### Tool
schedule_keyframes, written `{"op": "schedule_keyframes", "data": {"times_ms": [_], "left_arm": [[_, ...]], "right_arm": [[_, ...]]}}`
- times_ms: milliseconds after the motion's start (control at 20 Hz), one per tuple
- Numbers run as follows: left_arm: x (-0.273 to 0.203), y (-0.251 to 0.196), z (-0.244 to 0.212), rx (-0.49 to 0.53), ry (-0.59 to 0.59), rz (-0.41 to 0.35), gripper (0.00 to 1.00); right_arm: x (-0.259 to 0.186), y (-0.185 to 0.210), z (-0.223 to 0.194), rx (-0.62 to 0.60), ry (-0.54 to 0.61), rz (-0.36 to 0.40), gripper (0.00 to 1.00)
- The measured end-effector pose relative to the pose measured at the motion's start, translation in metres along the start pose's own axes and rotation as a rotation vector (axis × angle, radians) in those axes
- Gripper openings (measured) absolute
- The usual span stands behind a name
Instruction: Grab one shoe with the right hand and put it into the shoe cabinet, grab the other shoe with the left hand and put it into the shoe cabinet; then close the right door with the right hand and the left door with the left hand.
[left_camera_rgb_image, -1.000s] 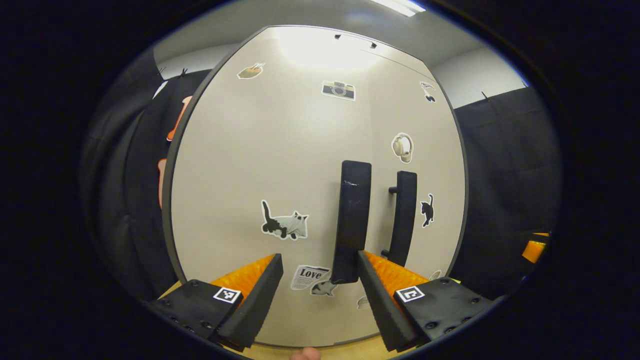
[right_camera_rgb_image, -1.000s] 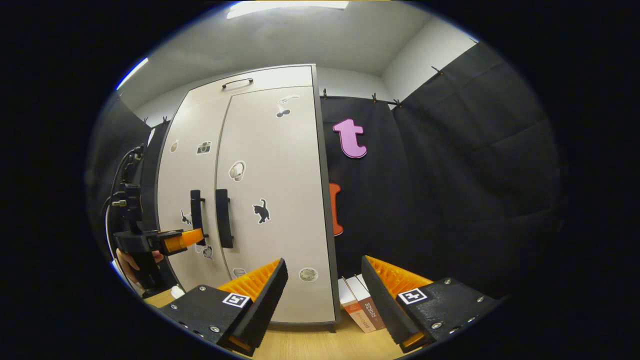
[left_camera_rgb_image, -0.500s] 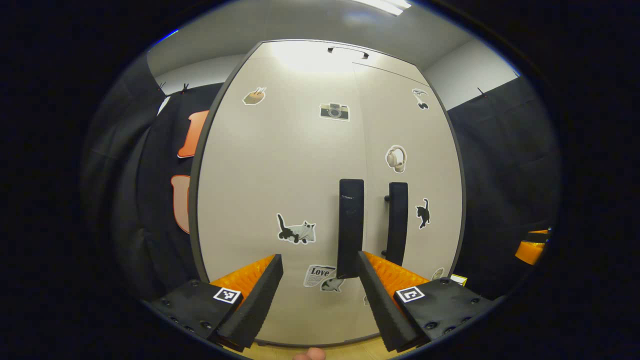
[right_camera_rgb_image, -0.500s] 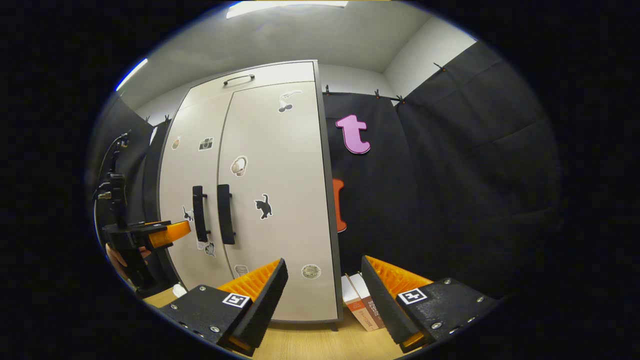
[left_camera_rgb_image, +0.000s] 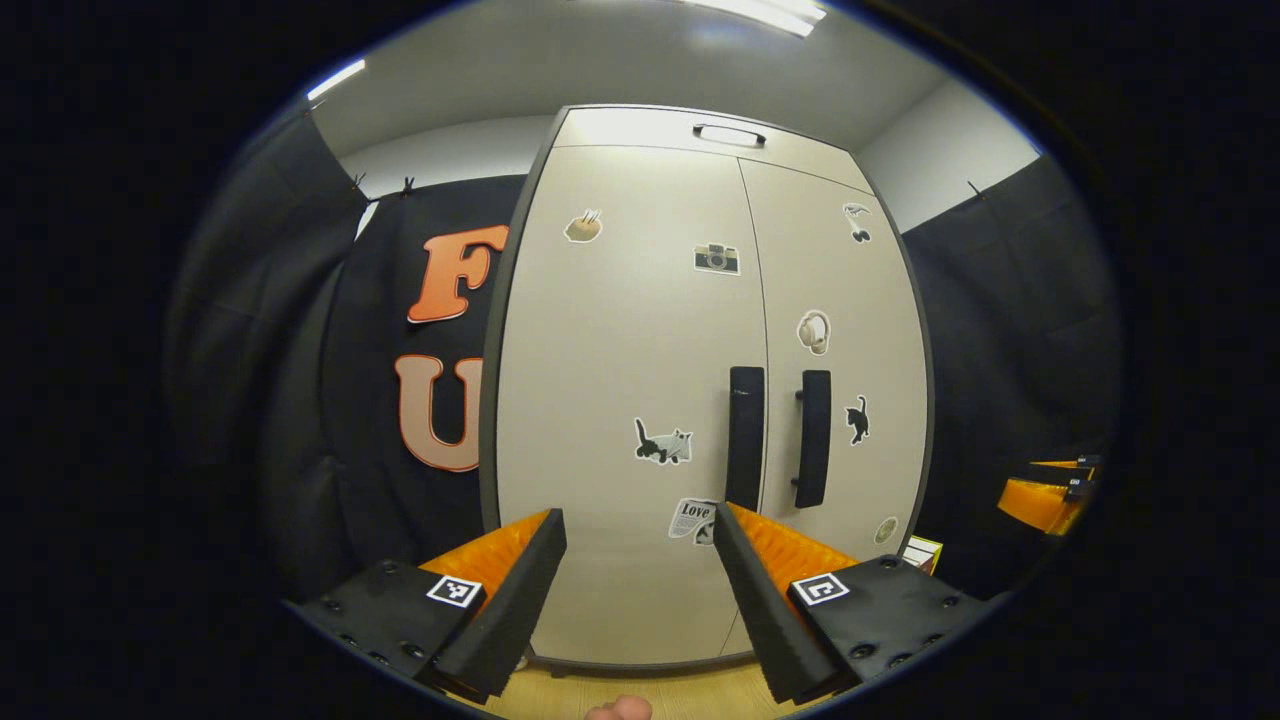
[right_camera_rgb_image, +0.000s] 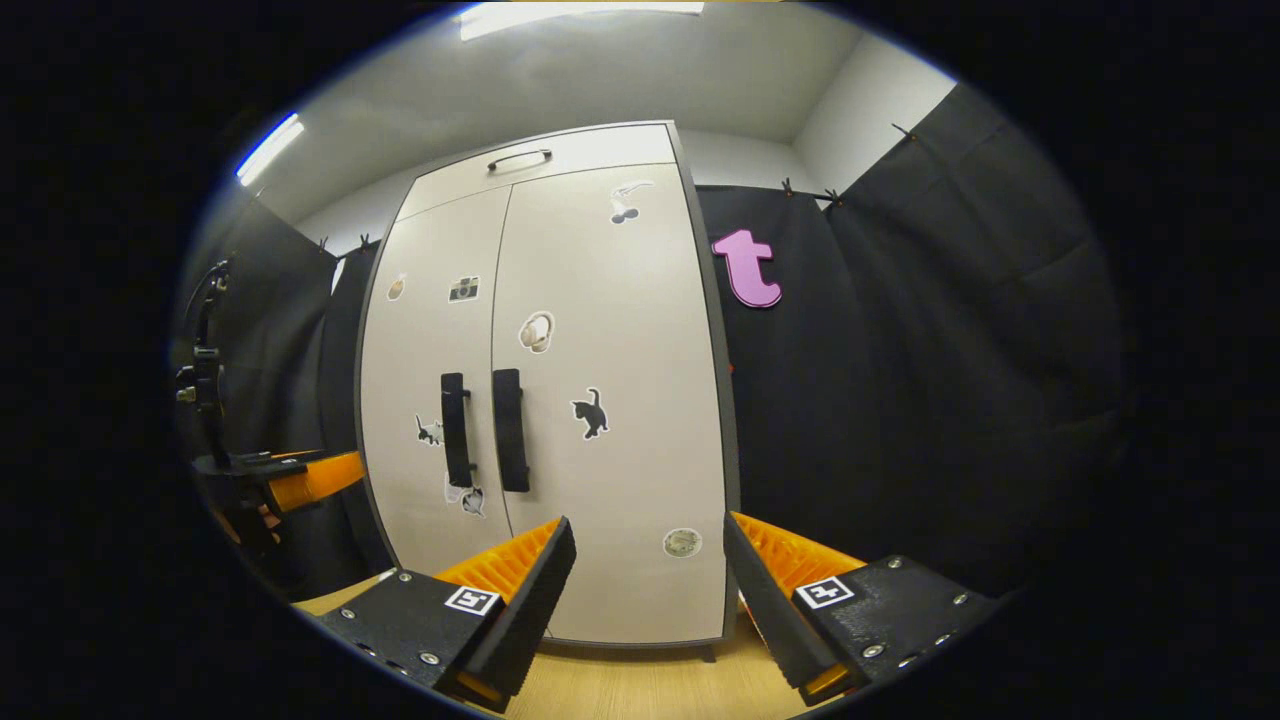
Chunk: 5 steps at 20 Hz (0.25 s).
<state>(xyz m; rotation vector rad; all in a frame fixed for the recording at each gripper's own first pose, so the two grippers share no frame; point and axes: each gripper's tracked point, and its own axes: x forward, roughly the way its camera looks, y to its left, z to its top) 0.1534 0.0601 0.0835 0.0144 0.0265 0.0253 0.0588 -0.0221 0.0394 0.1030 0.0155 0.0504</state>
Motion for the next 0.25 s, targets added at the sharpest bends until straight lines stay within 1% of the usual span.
{"op": "schedule_keyframes", "data": {"times_ms": [150,250], "left_arm": [[-0.009,0.011,-0.004,-0.011,0.001,0.022,0.97],[-0.014,0.015,-0.006,-0.012,-0.006,0.032,0.97]], "right_arm": [[0.003,0.018,-0.006,0.011,0.005,0.033,0.92],[0.006,0.023,-0.009,0.006,0.002,0.042,0.92]]}}
